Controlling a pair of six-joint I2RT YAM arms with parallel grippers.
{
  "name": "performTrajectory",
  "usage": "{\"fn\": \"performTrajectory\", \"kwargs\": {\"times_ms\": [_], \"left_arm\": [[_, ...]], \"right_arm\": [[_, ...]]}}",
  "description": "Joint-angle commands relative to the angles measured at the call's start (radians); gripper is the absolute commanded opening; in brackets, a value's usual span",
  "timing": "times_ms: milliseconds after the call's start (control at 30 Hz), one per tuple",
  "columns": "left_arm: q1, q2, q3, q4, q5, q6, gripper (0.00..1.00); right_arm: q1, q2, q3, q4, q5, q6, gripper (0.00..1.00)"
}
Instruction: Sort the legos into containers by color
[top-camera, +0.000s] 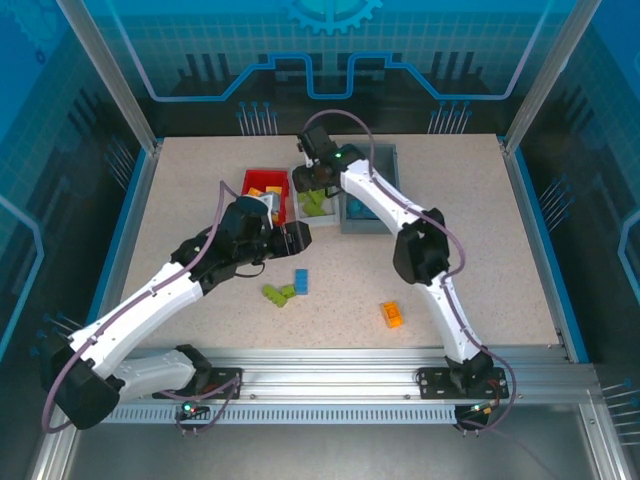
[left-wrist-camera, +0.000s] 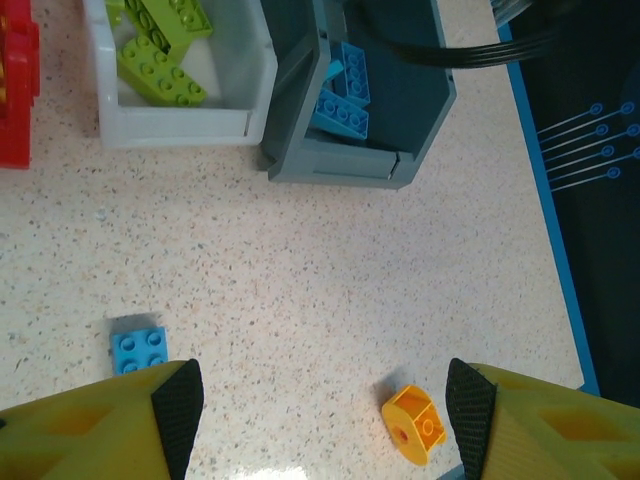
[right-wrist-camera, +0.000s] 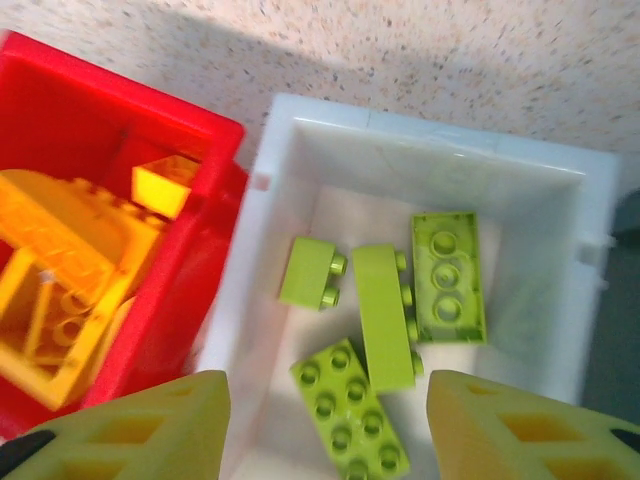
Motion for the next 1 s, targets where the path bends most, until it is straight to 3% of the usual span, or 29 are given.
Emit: {"fn": "performTrajectory", "kwargs": {"times_ms": [0,200,400,500,700,967], "left_arm": [[-0.041,-0.016,-0.017,-0.043,-0.016,-0.024,0.7],[-0.216,0.13,0.013,-0.021,-0.023,-0.193,0.7],[-0.381,0.488,0.209,-0.046,0.032,-0.34,0.75],[-0.43,0.668,0.36,-0.1,0.067,-0.38,0.77],[-0.477,0.879,0.579,-0.202,0.095,-0.414,0.83],[-0.476,0.988,0.636,-0.213,0.134,-0.448,0.84]], "right_arm": [[0.046,-0.245,-0.156,0.076,0.072,-0.01,0.54],[0.073,-0.699,-0.652,0.115,0.121,0.053,0.58],[0.101,-1.103,-0.954,0.009,0.059,0.071,0.67],[0.112,-1.278,-1.044,-0.048,0.023,0.074,0.71],[0.116,-1.533,-1.123,-0.161,-0.036,0.122,0.74],[0.117,-1.655,-1.145,-0.234,-0.052,0.158,0.74]]}}
